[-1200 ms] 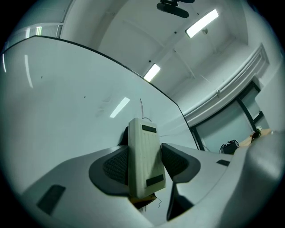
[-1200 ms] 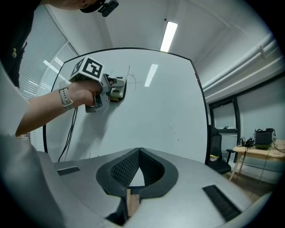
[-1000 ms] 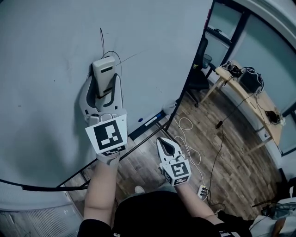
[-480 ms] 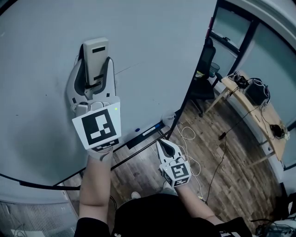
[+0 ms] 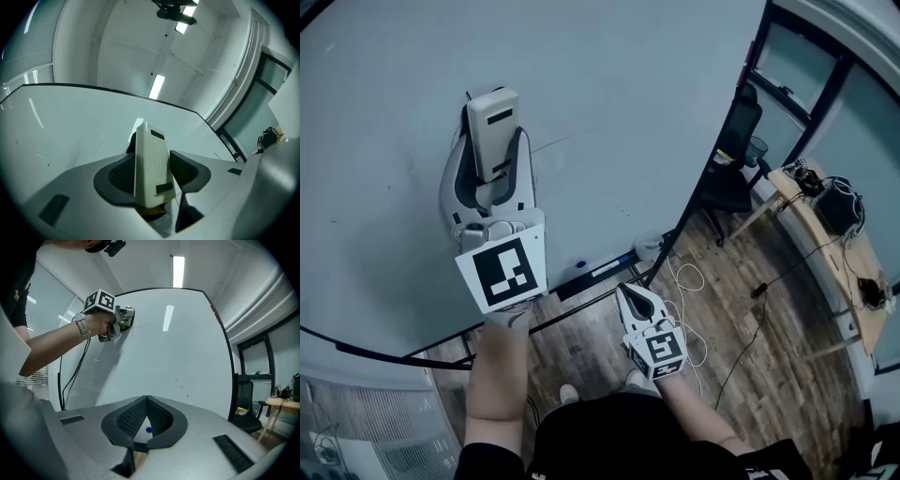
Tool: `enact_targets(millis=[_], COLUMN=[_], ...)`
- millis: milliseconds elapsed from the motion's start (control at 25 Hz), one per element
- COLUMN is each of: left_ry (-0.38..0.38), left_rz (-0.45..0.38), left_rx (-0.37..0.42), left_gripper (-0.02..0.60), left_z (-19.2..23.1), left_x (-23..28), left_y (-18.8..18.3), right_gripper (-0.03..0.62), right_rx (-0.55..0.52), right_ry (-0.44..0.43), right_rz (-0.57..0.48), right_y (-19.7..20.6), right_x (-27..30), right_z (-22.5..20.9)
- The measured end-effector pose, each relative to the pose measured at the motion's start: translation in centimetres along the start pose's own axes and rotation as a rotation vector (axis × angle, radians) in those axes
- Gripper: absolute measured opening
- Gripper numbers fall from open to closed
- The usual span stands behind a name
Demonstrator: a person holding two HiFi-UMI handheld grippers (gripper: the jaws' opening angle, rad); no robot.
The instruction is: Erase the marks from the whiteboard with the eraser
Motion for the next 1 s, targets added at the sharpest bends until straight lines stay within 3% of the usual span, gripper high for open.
enact_targets(millis=[440, 800, 1000], left_ry=[0.005, 0.006, 0.038], left_rz=[0.064, 0.199, 0.244], left_rx=[0.018, 0.005, -0.052], left_gripper=[0.242, 0.239, 0.238], left_z=[-2.3, -2.8, -1.9], left_x=[-3.6, -8.3, -9.9], left_y=[5.7, 11.2, 12.2], right_gripper=[0.028, 0.028, 0.028], right_rx=[-0.009, -0.018, -0.025], right_ry=[-0.05, -0.086, -0.116], right_rz=[0.034, 0.054, 0.059], right_y=[1.0, 1.5, 1.5], right_x=[-0.1, 0.0, 0.3], right_z=[-1.1, -0.8, -0.1])
Point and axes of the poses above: the fingertips, and each gripper's own axes: x forward along the fingers, z to its left, y out of its underside, the point moved 9 cm from there along -x, backward along the fingers, and after that the axes turned 6 degrees about y, right-handed, at the moved point
